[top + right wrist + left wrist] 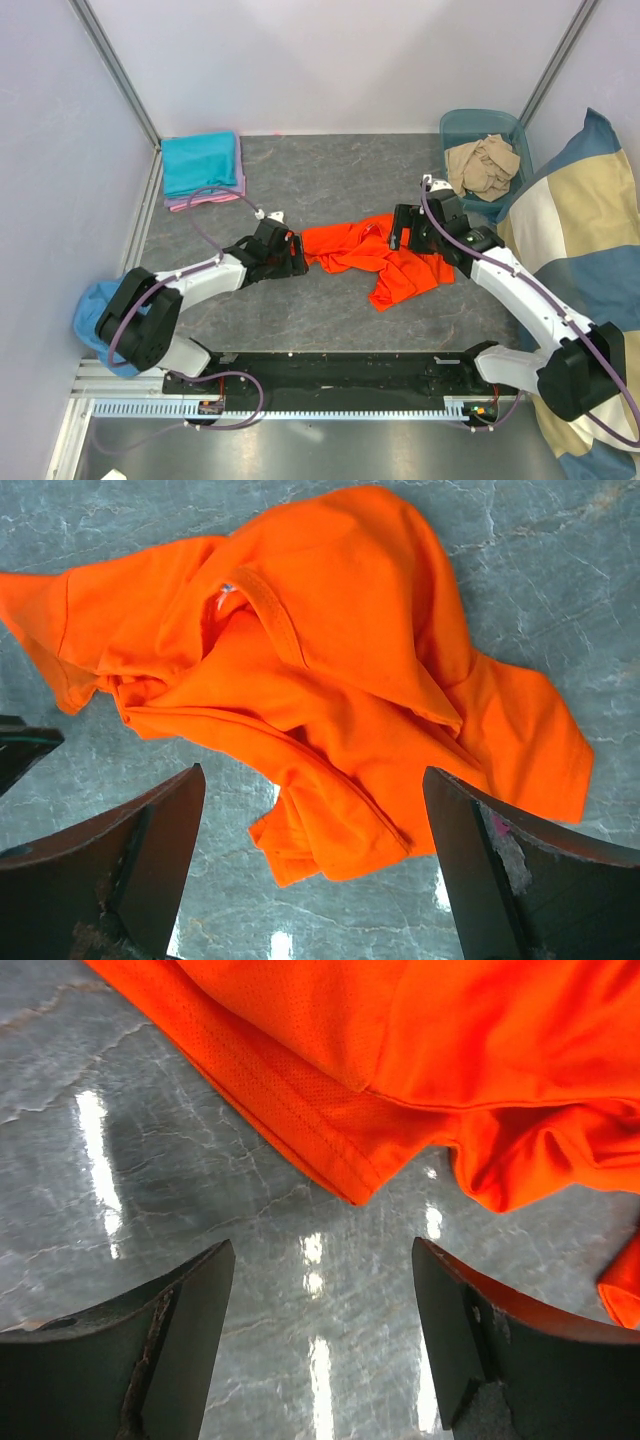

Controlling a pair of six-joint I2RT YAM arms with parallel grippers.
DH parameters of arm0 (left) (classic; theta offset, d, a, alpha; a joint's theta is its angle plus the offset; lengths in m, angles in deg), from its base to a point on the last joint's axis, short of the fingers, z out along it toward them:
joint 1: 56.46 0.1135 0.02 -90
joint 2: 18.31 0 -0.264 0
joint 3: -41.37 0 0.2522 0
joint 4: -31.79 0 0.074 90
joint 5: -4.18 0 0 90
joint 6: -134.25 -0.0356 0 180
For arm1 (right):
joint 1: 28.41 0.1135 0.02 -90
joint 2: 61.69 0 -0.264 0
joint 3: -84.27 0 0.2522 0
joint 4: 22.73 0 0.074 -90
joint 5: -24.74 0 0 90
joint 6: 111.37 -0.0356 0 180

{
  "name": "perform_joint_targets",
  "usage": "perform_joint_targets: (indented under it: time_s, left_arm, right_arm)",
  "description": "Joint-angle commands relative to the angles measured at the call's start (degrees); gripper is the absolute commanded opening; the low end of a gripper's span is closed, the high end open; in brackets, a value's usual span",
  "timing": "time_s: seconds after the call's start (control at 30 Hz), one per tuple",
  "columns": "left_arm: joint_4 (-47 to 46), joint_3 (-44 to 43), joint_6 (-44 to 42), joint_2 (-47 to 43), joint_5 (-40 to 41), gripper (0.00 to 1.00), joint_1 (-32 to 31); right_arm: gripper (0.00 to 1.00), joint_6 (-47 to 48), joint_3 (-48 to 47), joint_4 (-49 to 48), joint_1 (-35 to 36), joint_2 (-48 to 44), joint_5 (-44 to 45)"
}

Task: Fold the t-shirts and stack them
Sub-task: Move the tshirt to the center of the board, then flatten out the tshirt

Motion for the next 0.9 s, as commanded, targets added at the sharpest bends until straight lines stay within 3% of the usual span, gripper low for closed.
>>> perform_joint_targets:
  time_s: [0.0, 0.23, 0.43, 0.53, 0.63, 0.73, 0.87]
  left_arm:
    - [-4.82, -2.73, 2.99, 2.11, 3.87, 0.78, -0.73]
    - [-7.98, -3.52, 3.16, 6.77, 5.28, 0.72, -0.73]
    - [-10.26, -5.36, 3.52, 11.78, 3.61, 0.58, -0.82]
    - [-11.24, -5.63, 3.87, 13.62, 2.56, 0.49, -1.0]
    - [-11.5, -5.8, 3.96, 14.86, 0.8, 0.31, -1.26]
    - [-11.68, -5.37, 3.78, 15.21, 0.1, 0.02, -1.61]
    - [-10.37, -4.75, 2.82, 12.68, 0.7, 0.02, -1.61]
  right_arm:
    - [0.98, -0.75, 0.74, 0.69, -0.12, -3.47, 1.68]
    - [0.98, -0.66, 1.44, 2.1, -0.21, -4.79, 1.42]
    - [0.98, -0.22, 1.44, 3.94, -0.12, -6.28, 2.38]
    - [0.98, 0.05, 1.27, 5.0, -0.12, -6.99, 3.0]
    - [0.98, 0.22, 1.27, 5.62, -0.12, -7.51, 3.44]
    - [0.98, 0.31, 1.53, 5.7, -0.12, -7.78, 3.7]
    - [0.98, 0.31, 1.79, 5.53, -0.12, -7.34, 4.14]
